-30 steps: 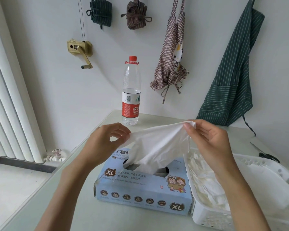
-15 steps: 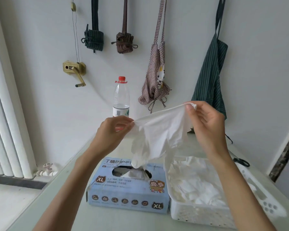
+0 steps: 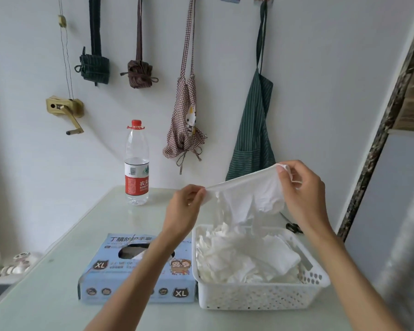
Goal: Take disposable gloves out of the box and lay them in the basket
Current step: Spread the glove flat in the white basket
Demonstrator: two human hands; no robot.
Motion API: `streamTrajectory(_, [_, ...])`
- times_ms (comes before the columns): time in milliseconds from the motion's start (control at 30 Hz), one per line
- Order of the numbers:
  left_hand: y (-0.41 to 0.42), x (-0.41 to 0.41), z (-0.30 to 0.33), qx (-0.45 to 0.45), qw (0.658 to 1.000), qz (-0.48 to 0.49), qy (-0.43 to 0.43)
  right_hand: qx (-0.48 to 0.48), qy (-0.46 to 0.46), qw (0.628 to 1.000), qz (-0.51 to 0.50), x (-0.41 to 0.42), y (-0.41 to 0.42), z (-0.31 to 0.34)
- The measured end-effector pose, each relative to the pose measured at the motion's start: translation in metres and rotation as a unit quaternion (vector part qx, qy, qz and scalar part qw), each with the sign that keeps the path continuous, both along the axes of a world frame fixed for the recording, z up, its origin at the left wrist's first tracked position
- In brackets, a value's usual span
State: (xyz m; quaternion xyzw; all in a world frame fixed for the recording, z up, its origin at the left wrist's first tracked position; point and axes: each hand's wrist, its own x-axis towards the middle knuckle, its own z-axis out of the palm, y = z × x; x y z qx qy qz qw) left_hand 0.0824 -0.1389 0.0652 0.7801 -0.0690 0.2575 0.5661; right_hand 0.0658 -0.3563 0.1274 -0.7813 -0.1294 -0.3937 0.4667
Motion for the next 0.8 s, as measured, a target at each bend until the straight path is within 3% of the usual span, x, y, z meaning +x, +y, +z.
streamTrajectory(200, [0.017, -0.026, 0.033, -0.003, 0.991, 0.090, -0.100, 0.018, -0.061, 0.997, 0.037, -0.018, 0.009, 0.007])
streamTrajectory(300, [0.012, -0.016, 0.038, 0.051, 0.988, 0.129, -0.062, 0.042, -0.029, 0.998, 0.037, -0.006, 0.002, 0.000])
streamTrajectory(367, [0.003, 0.001, 0.024, 0.113, 0.985, 0.127, -0.003, 0.035, 0.045, 0.998, 0.016, 0.012, -0.010, -0.020])
streamTrajectory(467, [-0.015, 0.027, -0.012, 0.190, 0.974, 0.098, 0.075, -0.035, 0.180, 0.982, -0.049, 0.039, -0.032, -0.066])
streamTrajectory(567, [-0.028, 0.047, -0.045, 0.268, 0.954, 0.094, 0.097, -0.126, 0.259, 0.952, -0.102, 0.054, -0.050, -0.103])
streamTrajectory(800, [-0.033, 0.066, -0.061, 0.409, 0.905, 0.107, 0.057, -0.255, 0.250, 0.921, -0.155, 0.067, -0.067, -0.118])
